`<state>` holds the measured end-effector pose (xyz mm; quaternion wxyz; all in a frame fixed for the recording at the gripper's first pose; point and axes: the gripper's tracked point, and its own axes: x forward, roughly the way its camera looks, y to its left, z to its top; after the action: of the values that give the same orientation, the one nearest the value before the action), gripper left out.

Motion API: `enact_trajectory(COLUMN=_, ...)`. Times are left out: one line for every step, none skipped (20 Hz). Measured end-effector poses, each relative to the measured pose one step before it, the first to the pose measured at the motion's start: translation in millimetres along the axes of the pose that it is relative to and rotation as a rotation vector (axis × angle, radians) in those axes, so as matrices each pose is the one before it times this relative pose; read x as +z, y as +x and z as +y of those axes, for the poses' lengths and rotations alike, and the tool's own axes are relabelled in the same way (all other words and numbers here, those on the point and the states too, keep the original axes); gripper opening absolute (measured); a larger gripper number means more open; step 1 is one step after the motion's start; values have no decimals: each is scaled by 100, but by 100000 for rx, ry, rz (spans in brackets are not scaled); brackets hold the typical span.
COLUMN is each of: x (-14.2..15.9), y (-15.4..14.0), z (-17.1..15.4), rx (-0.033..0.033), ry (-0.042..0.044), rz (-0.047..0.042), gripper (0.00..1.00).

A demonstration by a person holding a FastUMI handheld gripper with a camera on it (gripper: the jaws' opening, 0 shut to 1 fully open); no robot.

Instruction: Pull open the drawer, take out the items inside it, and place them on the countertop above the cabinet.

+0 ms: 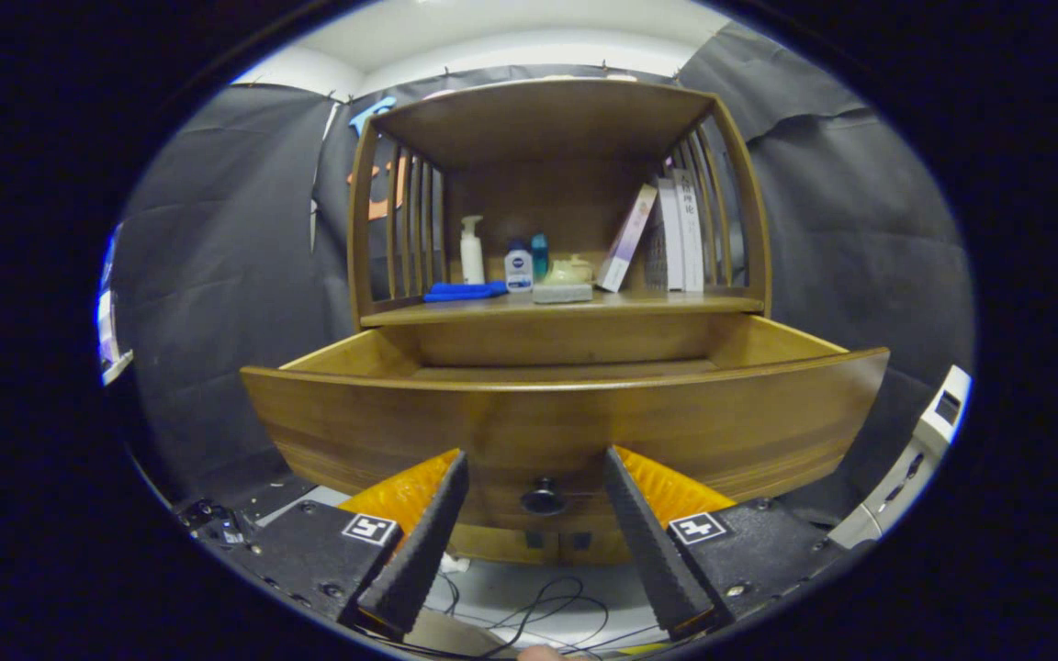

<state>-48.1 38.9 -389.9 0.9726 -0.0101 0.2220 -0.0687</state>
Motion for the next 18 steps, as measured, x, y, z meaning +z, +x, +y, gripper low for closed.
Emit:
enact_trajectory(x=17, y=293, z=-4, rx=-2030, ry=-1442, rz=159, gripper=93)
enact_trajectory(x=-201, y=90, z=-84, rx=-1989, ry=-1200, rz=-721, gripper=93)
enact_trajectory(x=-21, y=284, z=-44, rx=-1634, ry=-892, rz=193, gripper=94)
enact_trajectory(x=105, y=388, z=-129, rx=-1197, ry=125, rz=-394, gripper=93)
enact_trajectory(x=236, y=412, z=-110, rx=-705, ry=1592, rz=128, gripper=93)
enact_trajectory(x=75, y=281, z=223, rx=1164, ry=2088, rz=589, gripper=94)
enact_trajectory(x=393, y=87, z=290, rx=146, ry=1792, rz=-1920, gripper=95)
enact_trajectory(x=-147, y=324, z=-205, rx=-16, ry=-141, rz=814, gripper=96)
enact_trajectory(x=302, y=84, z=-3, rx=106, ry=-246, rz=-1344, gripper=96)
enact_trajectory(x=-134, y=22, z=187, rx=396, ry=269, rz=348, gripper=96)
enact_trajectory(x=132, y=70, z=4, rx=-7, ry=195, rz=-96, gripper=96)
enact_trajectory(x=33, y=483, z=-151, rx=157, ry=582, rz=866, gripper=96)
enact_trajectory(x=355, y=453, z=32, rx=174, ry=298, rz=-629, gripper=96)
enact_trajectory(x=59, y=624, z=114, rx=466, ry=-145, rz=-161, gripper=96)
enact_trajectory(x=207, y=568, z=-74, rx=-13, ry=-315, rz=1242, gripper=96)
enact_trajectory(x=239, y=284, z=210, rx=696, ry=-55, rz=-648, gripper=96)
enact_trajectory(x=428, y=592, z=69, rx=498, ry=-150, rz=250, gripper=96)
enact_trajectory(x=372, y=510, z=-102, rx=113, ry=-840, rz=-1382, gripper=96)
